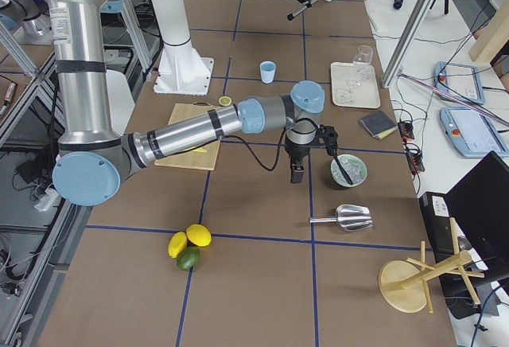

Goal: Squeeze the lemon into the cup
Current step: 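Carry the upright muddler with the left gripper over the blue cup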

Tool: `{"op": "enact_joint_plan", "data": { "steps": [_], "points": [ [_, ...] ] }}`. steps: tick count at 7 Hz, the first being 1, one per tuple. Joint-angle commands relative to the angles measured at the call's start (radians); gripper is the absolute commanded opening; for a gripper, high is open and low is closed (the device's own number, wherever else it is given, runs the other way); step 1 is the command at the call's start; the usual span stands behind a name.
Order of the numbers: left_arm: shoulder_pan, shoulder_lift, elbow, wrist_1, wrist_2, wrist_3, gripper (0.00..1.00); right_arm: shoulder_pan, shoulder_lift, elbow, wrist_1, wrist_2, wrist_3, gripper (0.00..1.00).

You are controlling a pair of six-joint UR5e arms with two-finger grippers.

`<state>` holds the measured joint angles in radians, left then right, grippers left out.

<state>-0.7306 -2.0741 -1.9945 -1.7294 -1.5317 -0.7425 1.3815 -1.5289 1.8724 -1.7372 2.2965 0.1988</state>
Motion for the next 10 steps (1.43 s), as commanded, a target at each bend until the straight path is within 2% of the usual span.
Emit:
{"op": "enact_joint_plan", "data": {
  "steps": [1,2,3,5,6,8,10],
  "points": [
    [0.060,-0.034,-0.036,-0.079,0.045,-0.108,0.00,0.052,-0.031,0.002,0.001,0.000,-0.067,1.00],
    [0.075,-0.031,-0.043,-0.173,0.106,-0.202,0.00,0.065,-0.046,0.002,0.001,-0.003,-0.090,1.00],
    [0.132,-0.026,-0.056,-0.203,0.220,-0.287,0.00,0.085,-0.062,0.005,0.002,-0.008,-0.102,1.00],
    [0.233,-0.041,-0.047,-0.234,0.402,-0.296,0.00,0.117,-0.114,0.004,0.001,-0.009,-0.192,1.00],
    [0.273,-0.041,-0.031,-0.325,0.472,-0.295,0.00,0.154,-0.134,-0.002,0.001,-0.008,-0.238,1.00],
    [0.322,-0.038,0.014,-0.384,0.572,-0.295,0.00,0.197,-0.157,-0.006,0.001,-0.008,-0.243,1.00],
    [0.341,-0.034,0.023,-0.422,0.607,-0.284,0.00,0.238,-0.148,-0.013,0.001,0.000,-0.239,1.00]
  ]
}}
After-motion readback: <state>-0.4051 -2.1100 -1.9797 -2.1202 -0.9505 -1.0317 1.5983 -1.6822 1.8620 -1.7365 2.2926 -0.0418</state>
